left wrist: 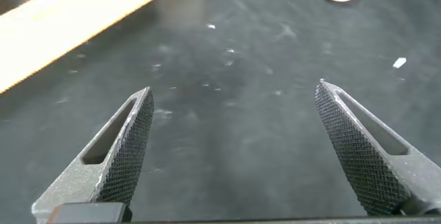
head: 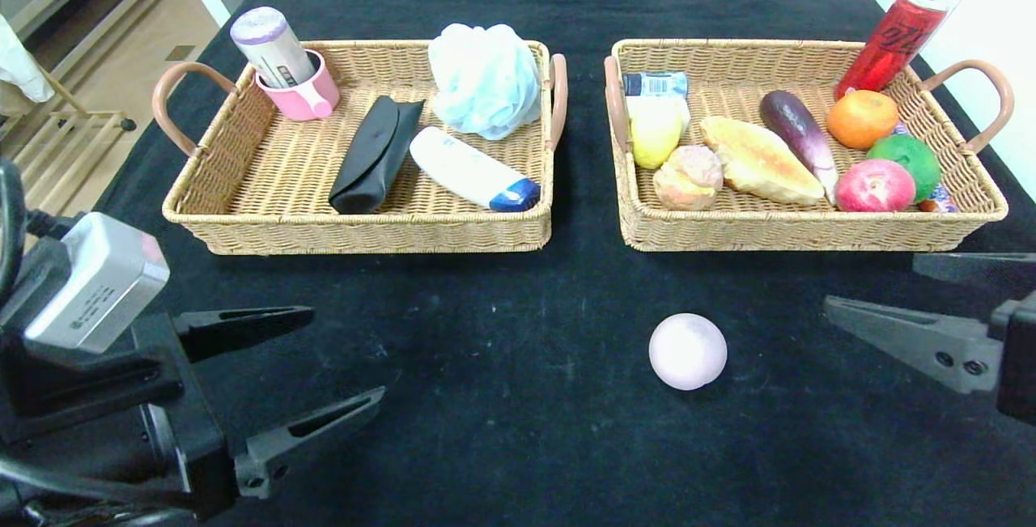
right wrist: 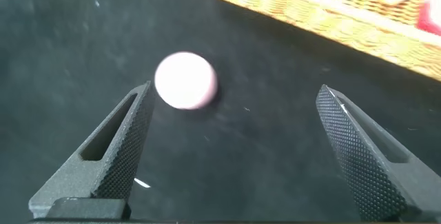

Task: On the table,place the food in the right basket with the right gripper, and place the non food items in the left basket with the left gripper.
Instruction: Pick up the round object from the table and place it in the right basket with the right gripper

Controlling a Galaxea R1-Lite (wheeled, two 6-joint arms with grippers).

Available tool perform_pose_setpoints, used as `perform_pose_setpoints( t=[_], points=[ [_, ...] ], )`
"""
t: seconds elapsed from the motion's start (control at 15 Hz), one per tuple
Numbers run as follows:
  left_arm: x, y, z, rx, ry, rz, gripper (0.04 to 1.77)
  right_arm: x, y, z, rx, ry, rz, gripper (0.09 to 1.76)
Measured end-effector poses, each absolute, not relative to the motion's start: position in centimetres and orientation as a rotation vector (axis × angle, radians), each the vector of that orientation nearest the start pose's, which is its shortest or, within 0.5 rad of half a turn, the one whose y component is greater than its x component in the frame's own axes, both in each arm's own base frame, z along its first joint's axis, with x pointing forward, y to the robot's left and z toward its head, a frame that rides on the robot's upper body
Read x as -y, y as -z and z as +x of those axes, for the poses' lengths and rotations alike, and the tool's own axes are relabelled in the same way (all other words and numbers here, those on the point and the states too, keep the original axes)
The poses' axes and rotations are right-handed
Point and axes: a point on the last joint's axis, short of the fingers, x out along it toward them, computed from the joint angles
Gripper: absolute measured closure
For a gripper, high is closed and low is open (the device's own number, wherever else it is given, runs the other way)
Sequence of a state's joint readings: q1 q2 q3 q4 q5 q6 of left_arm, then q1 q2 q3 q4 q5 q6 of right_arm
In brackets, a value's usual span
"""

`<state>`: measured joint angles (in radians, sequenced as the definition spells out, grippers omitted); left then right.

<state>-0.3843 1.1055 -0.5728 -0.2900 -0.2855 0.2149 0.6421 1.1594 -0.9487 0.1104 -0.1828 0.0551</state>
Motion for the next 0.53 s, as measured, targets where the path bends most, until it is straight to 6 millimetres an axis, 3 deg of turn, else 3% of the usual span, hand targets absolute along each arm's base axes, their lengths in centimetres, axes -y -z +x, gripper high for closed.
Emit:
perform_pose_setpoints(
  t=[0.53],
  points=[
    [5.1,-22.0,13.7,-0.152,0.651,0.226,0.11,-15.9,-29.4,16.3,-0.532,-0.324,0.08,0.14]
  ],
)
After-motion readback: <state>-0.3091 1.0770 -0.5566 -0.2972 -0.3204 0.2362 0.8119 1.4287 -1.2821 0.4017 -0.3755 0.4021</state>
